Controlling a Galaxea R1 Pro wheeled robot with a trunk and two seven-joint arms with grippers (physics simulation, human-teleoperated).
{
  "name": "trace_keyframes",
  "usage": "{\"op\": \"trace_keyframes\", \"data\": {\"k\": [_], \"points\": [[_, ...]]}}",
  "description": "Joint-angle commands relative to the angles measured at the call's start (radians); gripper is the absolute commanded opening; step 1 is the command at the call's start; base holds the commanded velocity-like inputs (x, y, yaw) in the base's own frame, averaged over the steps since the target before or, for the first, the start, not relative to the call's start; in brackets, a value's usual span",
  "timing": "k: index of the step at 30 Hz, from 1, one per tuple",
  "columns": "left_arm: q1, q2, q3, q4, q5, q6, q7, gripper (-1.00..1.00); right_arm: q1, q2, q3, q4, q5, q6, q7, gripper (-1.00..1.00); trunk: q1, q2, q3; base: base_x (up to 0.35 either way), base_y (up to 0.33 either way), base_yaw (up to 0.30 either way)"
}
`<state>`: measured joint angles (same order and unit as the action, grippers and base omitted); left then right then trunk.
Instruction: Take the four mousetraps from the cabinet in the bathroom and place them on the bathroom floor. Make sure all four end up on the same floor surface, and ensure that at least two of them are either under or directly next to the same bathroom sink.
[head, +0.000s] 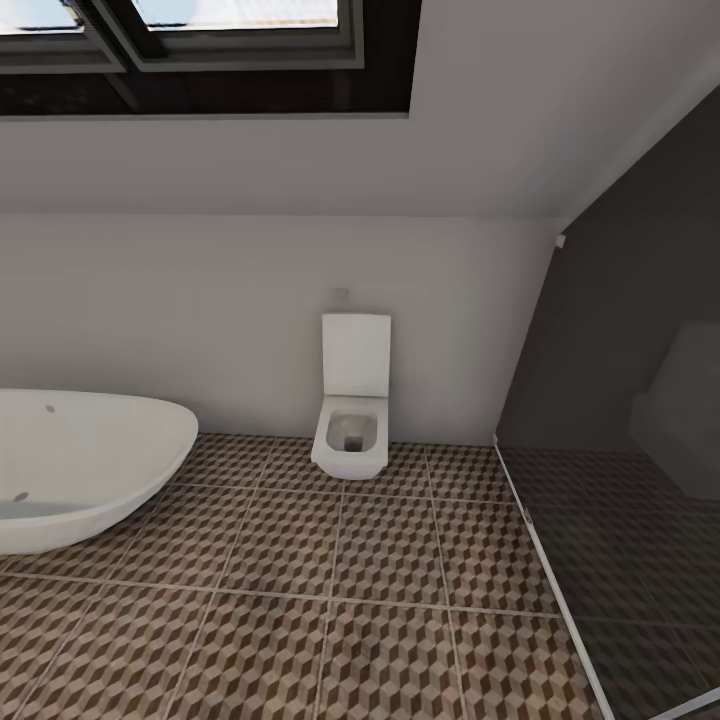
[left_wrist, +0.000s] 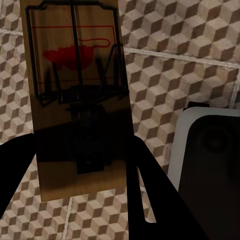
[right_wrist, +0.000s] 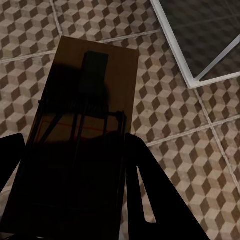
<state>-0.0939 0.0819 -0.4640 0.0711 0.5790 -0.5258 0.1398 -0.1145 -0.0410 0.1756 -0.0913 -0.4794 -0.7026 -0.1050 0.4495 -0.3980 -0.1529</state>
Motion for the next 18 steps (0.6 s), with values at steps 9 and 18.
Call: {"op": "trace_keyframes", "data": {"k": [9, 18], "points": [[-0.001, -0.001, -0.007, 0.003, -0.003, -0.003, 0.006, -1.00, -0.001, 0.000, 0.009, 0.000, -0.002, -0.002, -0.009, -1.00, 0.001, -0.002, -0.002, 0.000, 0.000, 0.000], [-0.001, -0.001, -0.007, 0.003, -0.002, -0.003, 0.006, -1.00, -0.001, 0.000, 0.009, 0.000, -0.002, -0.002, -0.009, -1.00, 0.001, -0.002, -0.002, 0.000, 0.000, 0.000]]}}
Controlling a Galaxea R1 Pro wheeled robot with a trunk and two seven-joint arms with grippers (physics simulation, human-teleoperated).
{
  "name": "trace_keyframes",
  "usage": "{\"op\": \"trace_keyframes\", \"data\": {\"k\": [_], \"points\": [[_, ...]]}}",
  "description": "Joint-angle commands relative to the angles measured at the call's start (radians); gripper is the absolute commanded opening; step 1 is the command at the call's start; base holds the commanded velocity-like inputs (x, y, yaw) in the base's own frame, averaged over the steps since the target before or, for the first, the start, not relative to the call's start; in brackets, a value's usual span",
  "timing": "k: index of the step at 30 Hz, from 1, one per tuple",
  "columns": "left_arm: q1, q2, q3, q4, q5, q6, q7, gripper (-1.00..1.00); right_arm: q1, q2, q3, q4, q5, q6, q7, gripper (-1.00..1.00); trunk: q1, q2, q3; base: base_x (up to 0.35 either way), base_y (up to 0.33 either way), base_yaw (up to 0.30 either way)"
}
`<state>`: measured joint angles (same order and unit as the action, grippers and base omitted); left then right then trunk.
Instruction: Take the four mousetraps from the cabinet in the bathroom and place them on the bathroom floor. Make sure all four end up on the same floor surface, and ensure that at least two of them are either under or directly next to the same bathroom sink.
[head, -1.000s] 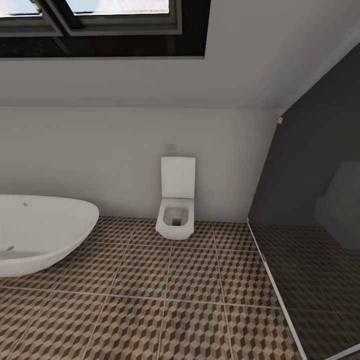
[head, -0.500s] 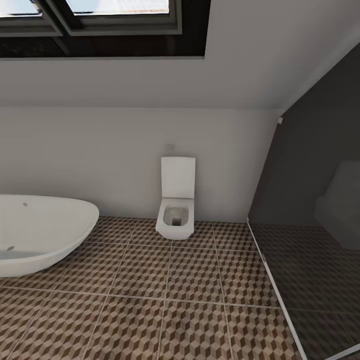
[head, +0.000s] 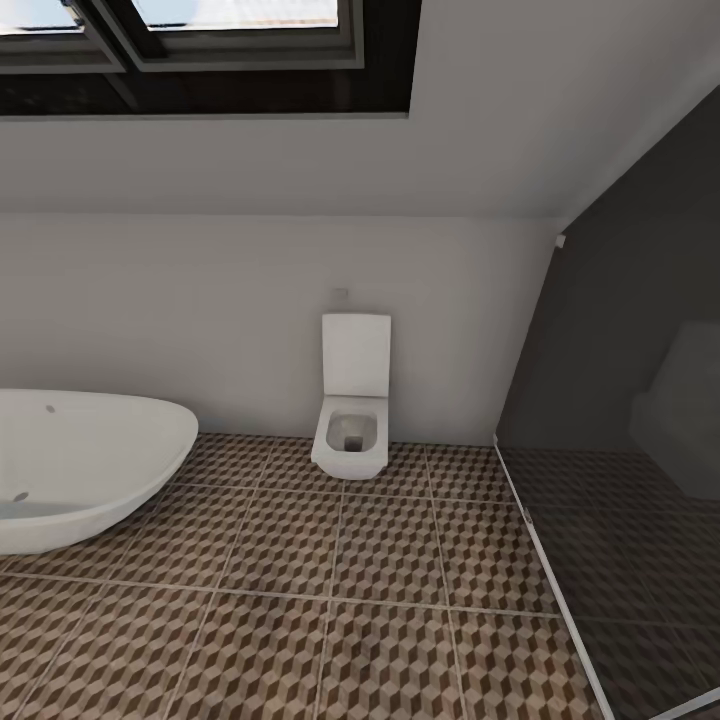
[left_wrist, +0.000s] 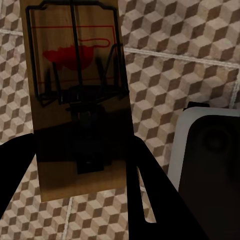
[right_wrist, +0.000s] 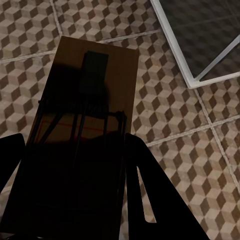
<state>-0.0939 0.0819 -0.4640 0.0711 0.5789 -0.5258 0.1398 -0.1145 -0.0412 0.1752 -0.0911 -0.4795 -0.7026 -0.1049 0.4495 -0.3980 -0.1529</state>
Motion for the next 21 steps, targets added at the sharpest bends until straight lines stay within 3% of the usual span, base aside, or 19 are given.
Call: {"op": "trace_keyframes", "data": {"k": [1, 21], "points": [[-0.001, -0.001, -0.007, 0.003, -0.002, -0.003, 0.006, -1.00, -0.001, 0.000, 0.009, 0.000, -0.002, -0.001, -0.009, -1.00, 0.001, -0.002, -0.002, 0.000, 0.000, 0.000], [-0.001, -0.001, -0.007, 0.003, -0.002, -0.003, 0.006, -1.00, -0.001, 0.000, 0.009, -0.001, -0.002, -0.001, -0.009, -1.00, 0.001, -0.002, -0.002, 0.000, 0.000, 0.000]]}}
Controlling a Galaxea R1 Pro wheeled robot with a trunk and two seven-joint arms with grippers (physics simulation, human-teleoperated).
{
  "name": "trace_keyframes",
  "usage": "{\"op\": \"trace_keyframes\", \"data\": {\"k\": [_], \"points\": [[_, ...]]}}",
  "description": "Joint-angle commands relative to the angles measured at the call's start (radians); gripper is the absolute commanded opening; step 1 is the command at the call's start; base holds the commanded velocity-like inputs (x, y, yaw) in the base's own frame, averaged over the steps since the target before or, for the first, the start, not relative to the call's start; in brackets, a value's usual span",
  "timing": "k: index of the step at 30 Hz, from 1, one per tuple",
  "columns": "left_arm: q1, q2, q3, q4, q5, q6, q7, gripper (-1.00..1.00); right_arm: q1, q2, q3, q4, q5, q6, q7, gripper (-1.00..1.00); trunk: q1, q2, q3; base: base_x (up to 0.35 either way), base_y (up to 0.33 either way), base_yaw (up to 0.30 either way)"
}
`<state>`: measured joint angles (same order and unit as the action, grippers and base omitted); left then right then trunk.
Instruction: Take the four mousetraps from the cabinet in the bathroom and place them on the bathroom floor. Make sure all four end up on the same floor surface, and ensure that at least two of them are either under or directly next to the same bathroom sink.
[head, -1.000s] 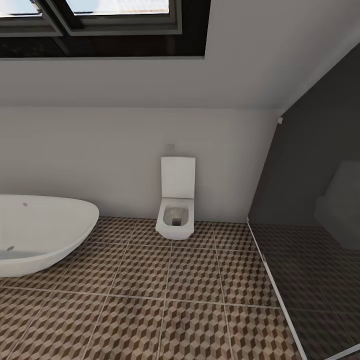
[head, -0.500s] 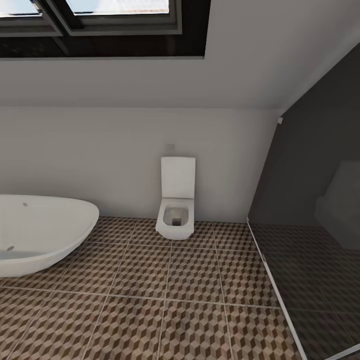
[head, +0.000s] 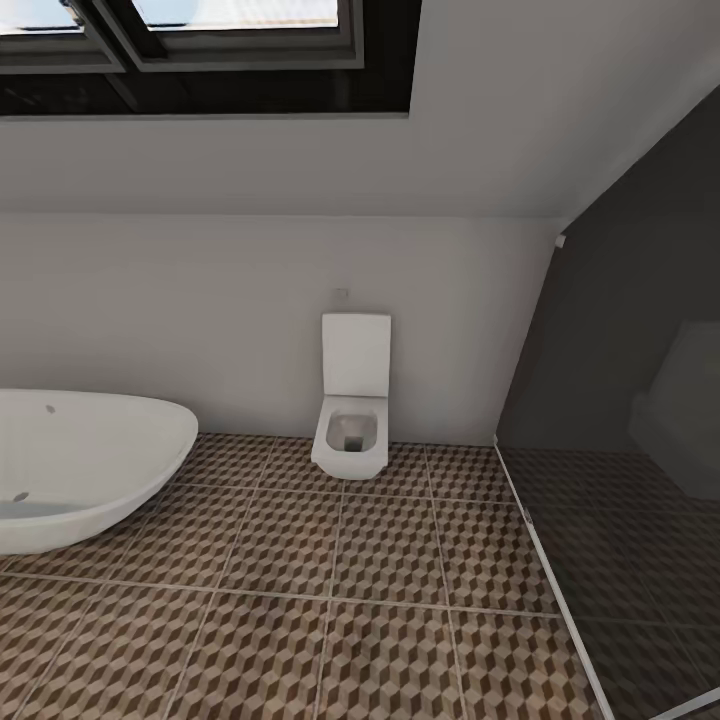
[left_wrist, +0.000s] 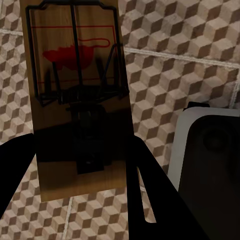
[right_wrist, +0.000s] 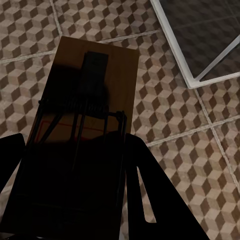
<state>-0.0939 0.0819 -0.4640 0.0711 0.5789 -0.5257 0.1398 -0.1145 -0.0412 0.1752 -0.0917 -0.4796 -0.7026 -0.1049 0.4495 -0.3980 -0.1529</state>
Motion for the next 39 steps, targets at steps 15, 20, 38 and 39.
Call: {"op": "trace_keyframes", "data": {"k": [15, 20, 38, 39], "points": [[-0.001, -0.001, -0.007, 0.003, -0.002, -0.003, 0.006, -1.00, -0.001, 0.000, 0.009, 0.000, -0.002, -0.002, -0.009, -1.00, 0.001, -0.002, -0.002, 0.000, 0.000, 0.000], [-0.001, -0.001, -0.007, 0.003, -0.002, -0.003, 0.006, -1.00, -0.001, 0.000, 0.009, 0.000, -0.002, -0.002, -0.009, -1.00, 0.001, -0.002, -0.002, 0.000, 0.000, 0.000], [-0.001, -0.001, -0.007, 0.003, -0.002, -0.003, 0.006, -1.00, -0.001, 0.000, 0.009, 0.000, -0.002, -0.002, -0.009, -1.00, 0.001, -0.002, -0.002, 0.000, 0.000, 0.000], [-0.001, -0.001, -0.007, 0.003, -0.003, -0.003, 0.006, -1.00, -0.001, 0.000, 0.009, 0.000, -0.002, -0.002, -0.009, -1.00, 0.001, -0.002, -0.002, 0.000, 0.000, 0.000]]}}
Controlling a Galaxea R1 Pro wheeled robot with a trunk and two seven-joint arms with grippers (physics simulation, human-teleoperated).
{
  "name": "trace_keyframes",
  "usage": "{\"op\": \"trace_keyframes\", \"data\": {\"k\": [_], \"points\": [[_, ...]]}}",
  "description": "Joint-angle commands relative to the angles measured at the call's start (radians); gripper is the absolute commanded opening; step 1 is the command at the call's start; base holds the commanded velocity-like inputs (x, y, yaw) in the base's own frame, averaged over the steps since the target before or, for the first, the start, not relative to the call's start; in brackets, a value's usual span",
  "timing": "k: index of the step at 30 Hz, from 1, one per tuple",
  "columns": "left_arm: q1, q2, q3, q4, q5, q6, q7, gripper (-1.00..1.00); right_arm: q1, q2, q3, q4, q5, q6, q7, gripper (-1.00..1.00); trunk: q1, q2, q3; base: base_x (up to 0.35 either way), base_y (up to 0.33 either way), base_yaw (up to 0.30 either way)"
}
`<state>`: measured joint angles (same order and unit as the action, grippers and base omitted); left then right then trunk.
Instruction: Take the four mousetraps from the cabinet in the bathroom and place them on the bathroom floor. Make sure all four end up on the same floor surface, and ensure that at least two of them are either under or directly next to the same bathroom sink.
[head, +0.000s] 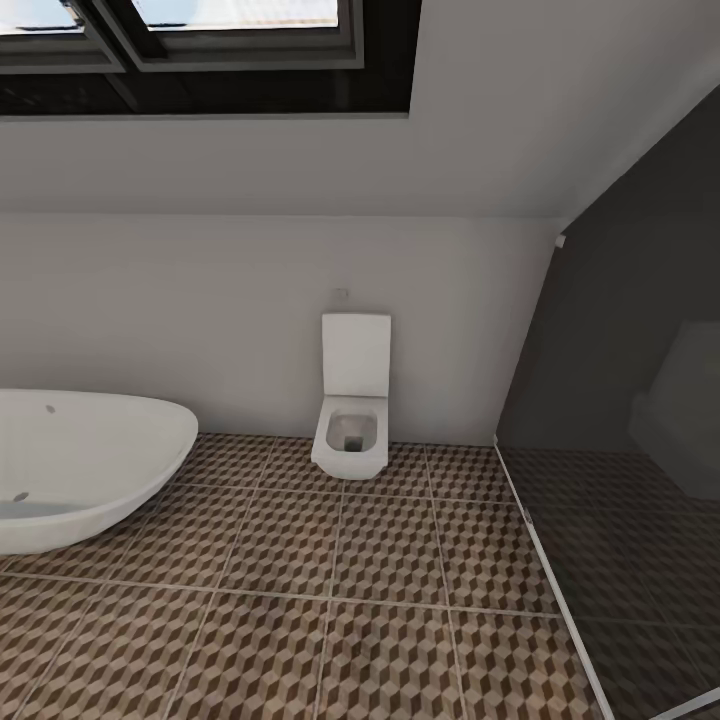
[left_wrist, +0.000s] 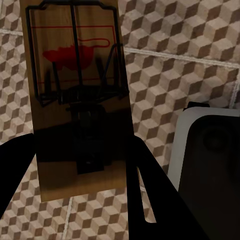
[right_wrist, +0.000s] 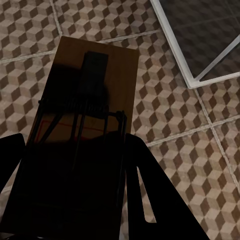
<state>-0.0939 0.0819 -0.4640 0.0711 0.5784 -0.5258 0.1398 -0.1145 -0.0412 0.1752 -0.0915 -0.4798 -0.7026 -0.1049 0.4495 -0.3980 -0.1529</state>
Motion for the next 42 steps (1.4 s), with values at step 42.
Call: {"op": "trace_keyframes", "data": {"k": [42], "points": [[-0.001, -0.001, -0.007, 0.003, -0.002, -0.003, 0.006, -1.00, -0.001, 0.000, 0.009, 0.000, -0.002, -0.001, -0.009, -1.00, 0.001, -0.002, -0.002, 0.000, 0.000, 0.000]]}}
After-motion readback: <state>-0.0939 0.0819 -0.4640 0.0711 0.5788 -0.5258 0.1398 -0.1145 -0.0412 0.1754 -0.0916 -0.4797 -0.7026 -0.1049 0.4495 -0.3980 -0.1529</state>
